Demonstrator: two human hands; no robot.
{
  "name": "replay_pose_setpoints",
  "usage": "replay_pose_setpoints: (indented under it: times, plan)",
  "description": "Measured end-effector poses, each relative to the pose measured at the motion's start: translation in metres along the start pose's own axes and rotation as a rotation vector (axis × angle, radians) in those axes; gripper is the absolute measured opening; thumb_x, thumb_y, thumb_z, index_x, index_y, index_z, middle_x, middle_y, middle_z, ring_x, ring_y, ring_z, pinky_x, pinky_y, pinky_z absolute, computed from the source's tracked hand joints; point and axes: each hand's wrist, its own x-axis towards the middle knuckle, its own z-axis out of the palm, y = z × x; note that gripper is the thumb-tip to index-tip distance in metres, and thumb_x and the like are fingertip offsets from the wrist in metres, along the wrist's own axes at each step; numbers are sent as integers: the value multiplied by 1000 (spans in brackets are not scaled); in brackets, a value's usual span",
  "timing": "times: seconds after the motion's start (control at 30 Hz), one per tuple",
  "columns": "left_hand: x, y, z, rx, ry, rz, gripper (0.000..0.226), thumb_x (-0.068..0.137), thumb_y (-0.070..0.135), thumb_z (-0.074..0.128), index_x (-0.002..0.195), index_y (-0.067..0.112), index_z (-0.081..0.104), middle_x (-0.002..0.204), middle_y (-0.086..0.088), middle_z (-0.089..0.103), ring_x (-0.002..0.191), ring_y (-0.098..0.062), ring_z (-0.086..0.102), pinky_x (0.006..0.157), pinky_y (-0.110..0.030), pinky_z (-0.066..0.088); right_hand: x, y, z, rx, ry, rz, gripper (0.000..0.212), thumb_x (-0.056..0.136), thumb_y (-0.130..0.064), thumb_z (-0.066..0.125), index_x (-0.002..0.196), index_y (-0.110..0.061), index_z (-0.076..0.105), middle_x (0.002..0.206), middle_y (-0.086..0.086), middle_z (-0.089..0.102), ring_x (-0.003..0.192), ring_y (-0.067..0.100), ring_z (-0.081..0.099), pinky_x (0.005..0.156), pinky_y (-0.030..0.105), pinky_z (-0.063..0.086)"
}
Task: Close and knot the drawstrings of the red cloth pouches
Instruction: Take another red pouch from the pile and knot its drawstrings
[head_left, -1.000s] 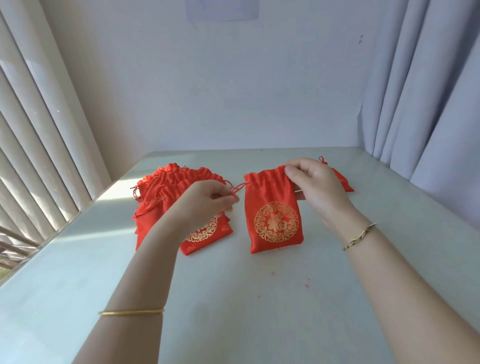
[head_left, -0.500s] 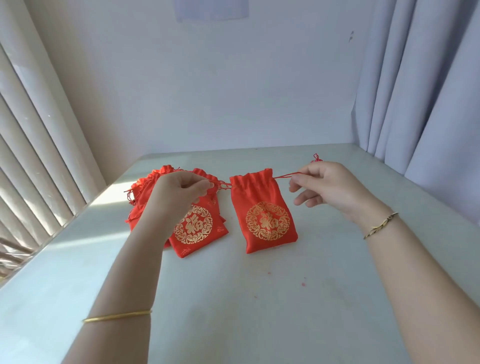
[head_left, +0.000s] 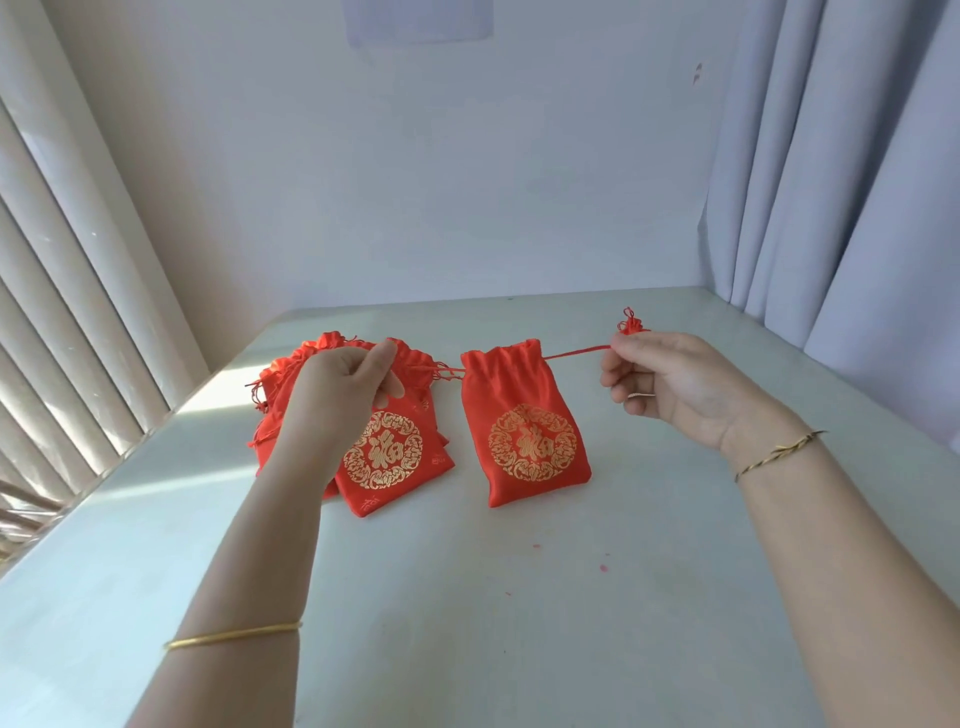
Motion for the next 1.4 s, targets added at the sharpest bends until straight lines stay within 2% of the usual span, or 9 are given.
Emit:
replay_pose_setpoints:
  times: [0.27, 0.43, 0.53, 0.7, 0.83, 0.97, 1.13, 1.27, 1.4]
  plan:
    - [3, 8, 7, -872, 162, -342, 41, 95, 21, 46, 54, 19, 41, 41, 8, 41, 38, -6, 33, 42, -18, 29, 11, -3, 11, 451, 280, 115, 30, 90, -17, 50, 60, -14, 51, 47, -2, 51, 35, 7, 42, 36, 12, 32]
    - [-5, 34, 6, -1078, -91, -156, 41, 99, 33, 40, 61, 19, 46, 93, 2, 70, 96, -11, 67, 89, -27, 47, -1, -32, 11, 229, 274, -113, 30, 90, -18, 49, 61, -15, 53, 48, -4, 54, 44, 9, 45, 44, 19, 37]
    - [-16, 52, 8, -1017, -241, -48, 36, 99, 32, 39, 74, 14, 58, 83, 0, 70, 86, -15, 69, 89, -34, 53, -13, -49, 27, 97, 202, -261, 30, 91, -21, 51, 63, -16, 57, 57, -3, 58, 49, 8, 50, 51, 19, 39]
    - [-35, 68, 15, -467, -446, 101, 18, 92, 13, 56, 107, 8, 64, 95, -5, 64, 75, -11, 64, 78, -29, 56, -25, -58, 58, -117, 119, -449, 30, 92, -21, 53, 64, -20, 62, 64, -5, 62, 61, 7, 49, 60, 20, 38]
    - [-41, 73, 17, -207, -448, 204, 17, 86, 13, 64, 102, 16, 66, 85, -10, 61, 68, -11, 59, 70, -21, 54, -32, -61, 68, -178, 40, -530, 28, 92, -21, 54, 66, -22, 65, 65, -11, 62, 64, 2, 51, 63, 16, 40]
    - [-43, 77, 17, -189, -406, 254, 6, 86, 19, 65, 85, 17, 70, 89, -21, 66, 63, -10, 52, 58, -21, 50, -35, -63, 75, -189, -23, -574, 24, 92, -18, 54, 69, -17, 64, 66, -14, 63, 66, -5, 55, 66, 11, 42]
    - [-38, 75, 17, -252, -373, 258, 18, 88, 16, 61, 73, 15, 71, 63, -13, 50, 51, -9, 43, 52, -20, 45, -30, -60, 73, -115, -32, -430, 31, 96, -29, 42, 83, -20, 69, 86, -4, 70, 83, 11, 63, 80, 36, 49]
    - [-35, 72, 15, -256, -350, 235, 24, 90, 14, 59, 69, 1, 63, 52, -3, 47, 46, -9, 45, 50, -16, 40, -28, -53, 68, -167, -189, -275, 28, 92, -5, 42, 99, -13, 68, 89, 5, 69, 85, 16, 65, 79, 33, 49]
    - [-35, 71, 13, -309, -338, 232, 21, 88, 16, 61, 87, -3, 69, 59, -3, 50, 51, -7, 46, 53, -15, 40, -26, -51, 61, -85, -242, -299, 21, 93, -5, 48, 98, -10, 68, 84, 1, 68, 78, 13, 62, 73, 25, 52]
